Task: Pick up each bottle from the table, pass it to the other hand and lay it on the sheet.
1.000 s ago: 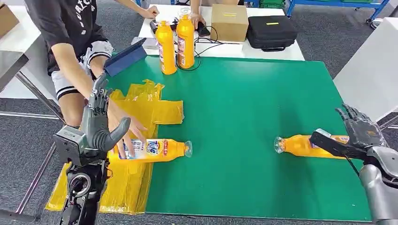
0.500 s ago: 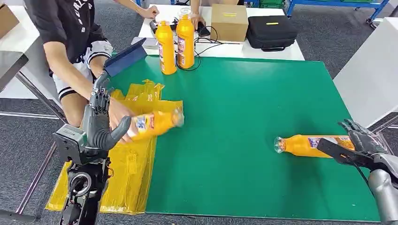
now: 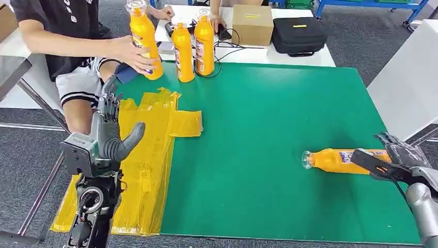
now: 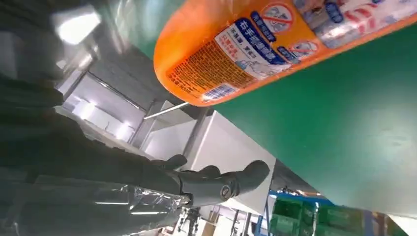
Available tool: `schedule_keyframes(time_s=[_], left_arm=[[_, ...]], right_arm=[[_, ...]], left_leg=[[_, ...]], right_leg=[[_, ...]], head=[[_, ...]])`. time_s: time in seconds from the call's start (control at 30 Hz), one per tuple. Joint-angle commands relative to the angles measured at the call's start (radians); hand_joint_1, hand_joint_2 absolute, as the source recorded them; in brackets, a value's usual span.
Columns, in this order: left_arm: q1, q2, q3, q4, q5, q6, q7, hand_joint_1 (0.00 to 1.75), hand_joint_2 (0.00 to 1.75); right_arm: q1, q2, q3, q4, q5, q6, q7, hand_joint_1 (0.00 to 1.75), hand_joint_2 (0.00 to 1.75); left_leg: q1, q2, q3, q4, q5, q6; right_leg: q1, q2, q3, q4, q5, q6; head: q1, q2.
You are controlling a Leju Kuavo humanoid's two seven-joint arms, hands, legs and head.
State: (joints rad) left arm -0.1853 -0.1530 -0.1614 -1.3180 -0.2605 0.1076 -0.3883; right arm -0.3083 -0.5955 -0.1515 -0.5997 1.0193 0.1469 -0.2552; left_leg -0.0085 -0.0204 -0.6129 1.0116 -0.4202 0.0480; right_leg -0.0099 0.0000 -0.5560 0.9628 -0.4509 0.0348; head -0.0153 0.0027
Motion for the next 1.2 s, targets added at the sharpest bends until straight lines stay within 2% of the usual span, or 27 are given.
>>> schedule_keyframes(time_s=[0.03,0.07,0.2,0.37,0.7,0.73,0.77,0.83,0.87,0.9,0.93,1.0,1.13,1.2], left_arm=[[-0.033,0.028,-0.047,0.067,0.001,0.013,0.004,0.00,1.75],[-0.027,0.028,-0.051,0.059,-0.002,0.017,0.006,0.00,1.75],[0.005,0.028,-0.053,0.028,-0.012,0.030,0.014,0.00,1.75],[0.001,0.023,-0.056,0.025,-0.022,0.028,0.029,0.00,1.75],[-0.016,0.019,-0.069,0.041,-0.030,0.022,0.038,0.00,1.75],[-0.019,0.019,-0.072,0.044,-0.031,0.022,0.040,0.00,1.75],[-0.020,0.022,-0.076,0.045,-0.032,0.022,0.042,0.00,1.75],[-0.020,0.023,-0.075,0.045,-0.032,0.022,0.042,0.00,1.75],[-0.019,0.024,-0.075,0.045,-0.032,0.022,0.042,0.00,1.75],[-0.015,0.028,-0.076,0.043,-0.031,0.025,0.044,0.00,1.75],[-0.012,0.030,-0.076,0.042,-0.031,0.028,0.045,0.00,1.75],[0.001,0.037,-0.081,0.035,-0.028,0.035,0.046,0.00,1.75],[-0.006,0.033,-0.087,0.040,-0.024,0.035,0.046,0.00,1.75],[-0.016,0.030,-0.088,0.049,-0.023,0.035,0.048,0.00,1.75]], right_arm=[[-0.091,0.049,0.058,0.157,-0.002,-0.006,0.004,0.00,1.75],[-0.091,0.063,0.063,0.164,0.000,-0.012,0.003,0.00,1.75],[-0.083,0.103,0.093,0.136,0.014,-0.035,-0.012,0.00,1.75],[-0.110,0.128,0.124,0.150,0.021,-0.004,0.002,0.00,1.75],[-0.106,0.140,0.144,0.186,0.018,0.007,-0.007,0.03,1.75],[-0.104,0.143,0.150,0.191,0.017,0.011,-0.008,0.37,1.75],[-0.097,0.145,0.156,0.190,0.013,0.013,-0.012,0.58,1.75],[-0.092,0.146,0.157,0.191,0.013,0.010,-0.012,0.58,1.75],[-0.089,0.145,0.159,0.189,0.012,0.013,-0.013,0.82,1.75],[-0.081,0.140,0.168,0.183,0.009,0.023,-0.014,1.41,1.75],[-0.072,0.136,0.173,0.177,0.007,0.027,-0.015,1.54,1.75],[-0.056,0.129,0.187,0.163,-0.004,0.048,-0.006,1.68,1.75],[-0.073,0.106,0.212,0.172,-0.006,0.096,0.020,1.69,1.75],[-0.097,0.100,0.222,0.187,-0.002,0.112,0.024,1.68,1.75]], left_leg=[[0.001,0.006,0.010,-0.003,-0.003,-0.004],[0.001,0.005,0.007,-0.002,-0.002,-0.003],[0.001,0.007,0.010,-0.004,-0.003,-0.004],[0.001,0.007,0.006,-0.002,-0.002,-0.003],[0.001,0.004,0.004,-0.001,-0.002,-0.002],[0.001,0.005,0.007,-0.002,-0.003,-0.003],[0.001,0.003,0.004,-0.001,-0.001,-0.002],[0.001,0.003,0.005,-0.002,-0.002,-0.003],[0.001,0.004,0.007,-0.003,-0.002,-0.003],[0.001,0.004,0.005,-0.002,-0.002,-0.003],[0.001,0.004,0.008,-0.003,-0.002,-0.004],[0.001,0.002,0.004,-0.002,-0.001,-0.002],[0.002,0.003,0.010,-0.003,-0.003,-0.004],[0.001,0.002,0.005,-0.001,-0.001,-0.002]], right_leg=[[0.001,0.004,0.009,-0.004,-0.001,-0.002],[0.001,0.003,0.006,-0.003,-0.001,-0.001],[0.002,0.005,0.009,-0.005,-0.001,-0.002],[0.002,0.005,0.005,-0.003,0.000,-0.001],[0.002,0.003,0.004,-0.002,-0.001,-0.001],[0.002,0.003,0.007,-0.003,-0.001,-0.001],[0.002,0.002,0.004,-0.002,0.000,-0.001],[0.002,0.002,0.005,-0.002,-0.001,-0.001],[0.002,0.003,0.007,-0.003,-0.001,-0.002],[0.002,0.003,0.005,-0.003,-0.001,-0.001],[0.002,0.003,0.007,-0.003,-0.001,-0.002],[0.002,0.001,0.004,-0.002,0.000,-0.001],[0.002,0.001,0.010,-0.004,-0.002,-0.002],[0.002,0.001,0.004,-0.002,-0.001,-0.001]], head=[[0.000,0.000],[0.000,0.000],[0.000,0.000],[0.000,0.000],[0.000,0.000],[0.000,0.000],[0.000,0.000],[0.000,0.000],[0.000,0.000],[0.000,0.000],[0.000,0.000],[0.000,0.000],[0.000,0.000],[0.000,0.000]])
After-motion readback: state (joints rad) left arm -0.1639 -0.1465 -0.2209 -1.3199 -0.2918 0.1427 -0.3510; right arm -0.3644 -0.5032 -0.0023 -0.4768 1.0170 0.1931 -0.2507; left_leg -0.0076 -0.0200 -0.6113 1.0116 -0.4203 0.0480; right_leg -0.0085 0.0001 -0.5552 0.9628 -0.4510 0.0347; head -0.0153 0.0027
